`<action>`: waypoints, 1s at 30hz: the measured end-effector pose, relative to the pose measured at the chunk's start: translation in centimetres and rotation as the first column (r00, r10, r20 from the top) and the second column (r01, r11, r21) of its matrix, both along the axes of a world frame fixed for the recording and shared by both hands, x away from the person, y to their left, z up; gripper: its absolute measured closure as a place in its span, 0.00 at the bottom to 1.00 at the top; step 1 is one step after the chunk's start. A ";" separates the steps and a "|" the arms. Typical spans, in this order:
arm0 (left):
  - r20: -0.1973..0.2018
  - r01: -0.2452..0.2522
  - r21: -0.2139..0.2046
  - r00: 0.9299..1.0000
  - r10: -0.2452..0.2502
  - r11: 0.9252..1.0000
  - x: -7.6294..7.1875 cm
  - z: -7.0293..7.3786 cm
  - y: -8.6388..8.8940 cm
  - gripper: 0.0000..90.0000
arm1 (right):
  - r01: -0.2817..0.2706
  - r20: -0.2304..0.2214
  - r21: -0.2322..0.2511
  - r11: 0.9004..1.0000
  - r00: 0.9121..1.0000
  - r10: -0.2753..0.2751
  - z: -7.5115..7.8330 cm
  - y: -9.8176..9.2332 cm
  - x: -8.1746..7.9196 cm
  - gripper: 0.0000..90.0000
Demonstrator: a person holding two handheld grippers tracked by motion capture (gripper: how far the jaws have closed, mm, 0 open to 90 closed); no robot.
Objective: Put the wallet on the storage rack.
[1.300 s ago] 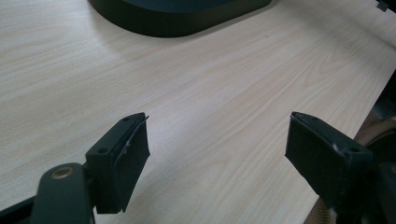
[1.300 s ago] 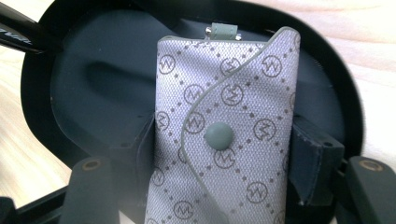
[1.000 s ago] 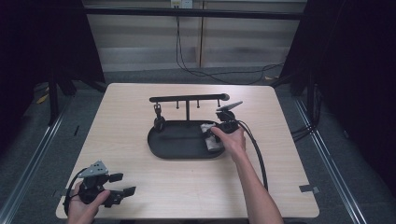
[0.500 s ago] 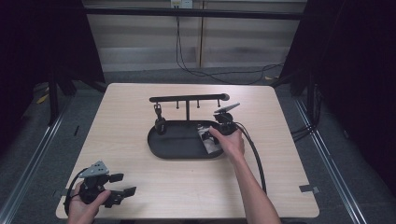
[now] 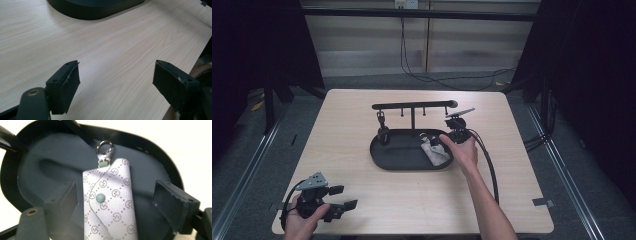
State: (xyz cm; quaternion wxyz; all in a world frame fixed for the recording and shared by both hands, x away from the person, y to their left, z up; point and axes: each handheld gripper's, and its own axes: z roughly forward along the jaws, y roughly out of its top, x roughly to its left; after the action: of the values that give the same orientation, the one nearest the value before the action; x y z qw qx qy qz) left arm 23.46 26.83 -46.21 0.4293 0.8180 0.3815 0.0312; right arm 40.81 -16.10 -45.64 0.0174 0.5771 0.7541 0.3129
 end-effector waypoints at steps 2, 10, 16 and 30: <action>-0.002 0.003 -0.001 1.000 -0.003 1.000 0.0 0.0 0.0 0.24 | -0.001 0.018 -0.003 1.000 1.000 0.001 0.3 -0.2 -0.2 0.19; -0.003 -0.005 0.000 1.000 0.005 1.000 0.0 0.0 0.1 0.24 | -0.019 0.066 -0.015 1.000 0.998 0.020 1.7 -1.0 -1.2 0.16; -0.003 -0.008 -0.001 1.000 0.008 1.000 0.0 0.0 0.2 0.24 | -0.014 0.111 0.001 1.000 0.994 0.014 2.4 -1.9 -2.0 0.17; -0.009 -0.026 0.006 1.000 0.026 1.000 0.2 -0.1 0.2 0.24 | 0.014 0.158 -0.002 1.000 0.987 -0.013 2.2 -5.1 -5.1 0.19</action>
State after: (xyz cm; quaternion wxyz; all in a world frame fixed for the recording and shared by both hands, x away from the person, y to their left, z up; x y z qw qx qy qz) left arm 23.63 27.03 -46.30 0.4248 0.8143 0.3940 0.0342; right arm 35.68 -21.18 -43.44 0.0803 0.5555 0.7469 0.3565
